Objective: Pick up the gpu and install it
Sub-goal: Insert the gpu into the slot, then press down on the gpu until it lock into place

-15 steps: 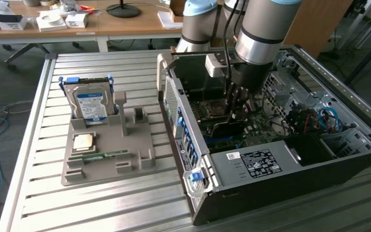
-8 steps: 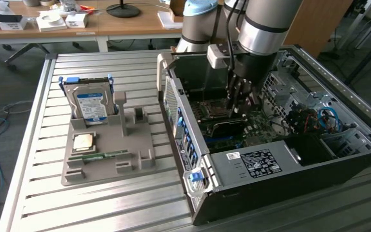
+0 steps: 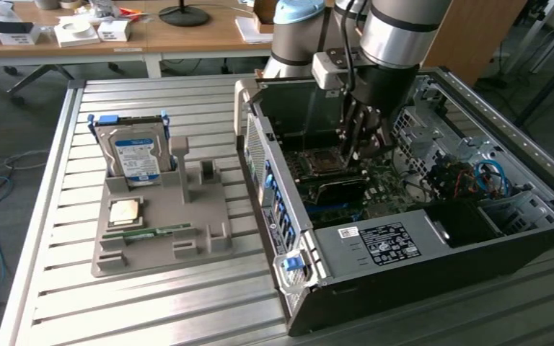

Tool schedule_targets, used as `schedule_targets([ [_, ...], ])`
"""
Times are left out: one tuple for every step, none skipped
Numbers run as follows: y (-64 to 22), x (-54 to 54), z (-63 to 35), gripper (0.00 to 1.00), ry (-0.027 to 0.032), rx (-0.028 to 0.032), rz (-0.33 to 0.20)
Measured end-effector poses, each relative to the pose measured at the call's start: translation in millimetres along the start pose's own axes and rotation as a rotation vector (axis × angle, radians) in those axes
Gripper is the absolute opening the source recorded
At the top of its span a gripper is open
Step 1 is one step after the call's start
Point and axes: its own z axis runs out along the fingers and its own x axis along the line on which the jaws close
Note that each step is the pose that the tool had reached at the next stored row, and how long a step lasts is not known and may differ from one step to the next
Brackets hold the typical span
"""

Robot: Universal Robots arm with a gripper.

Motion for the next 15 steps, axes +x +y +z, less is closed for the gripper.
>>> schedule_targets([
  [0.0, -0.1, -2.1, 0.33, -0.0001, 0.0001, 0.0],
  [0.0, -0.2, -4.2, 0.33, -0.0001, 0.0001, 0.0],
  [-0.1, -0.2, -6.2, 0.33, -0.0001, 0.0, 0.0],
  [-0.1, -0.3, -7.9, 0.33, 0.0, 0.0, 0.0],
  [-0.1, -0.3, -9.5, 0.33, -0.0001, 0.0, 0.0],
  [-0.1, -0.4, -11.3, 0.33, 0.0, 0.0, 0.0],
  [-0.2, -0.5, -13.0, 0.33, 0.0, 0.0, 0.0],
  [-0.2, -0.5, -14.2, 0.33, -0.0001, 0.0, 0.0],
  [-0.2, -0.5, -14.4, 0.33, -0.0002, 0.0001, 0.0],
  [-0.2, -0.5, -14.3, 0.33, -0.0003, 0.0001, 0.0],
  [-0.2, -0.5, -14.3, 0.33, -0.0003, 0.0001, 0.0],
  [-0.2, -0.5, -14.4, 0.33, -0.0001, 0.0001, 0.0],
  [-0.2, -0.5, -14.4, 0.33, -0.0001, 0.0, 0.0],
  [-0.2, -0.5, -14.4, 0.33, -0.0001, 0.0, 0.0],
  [-0.2, -0.5, -14.4, 0.33, -0.0001, 0.0001, 0.0],
])
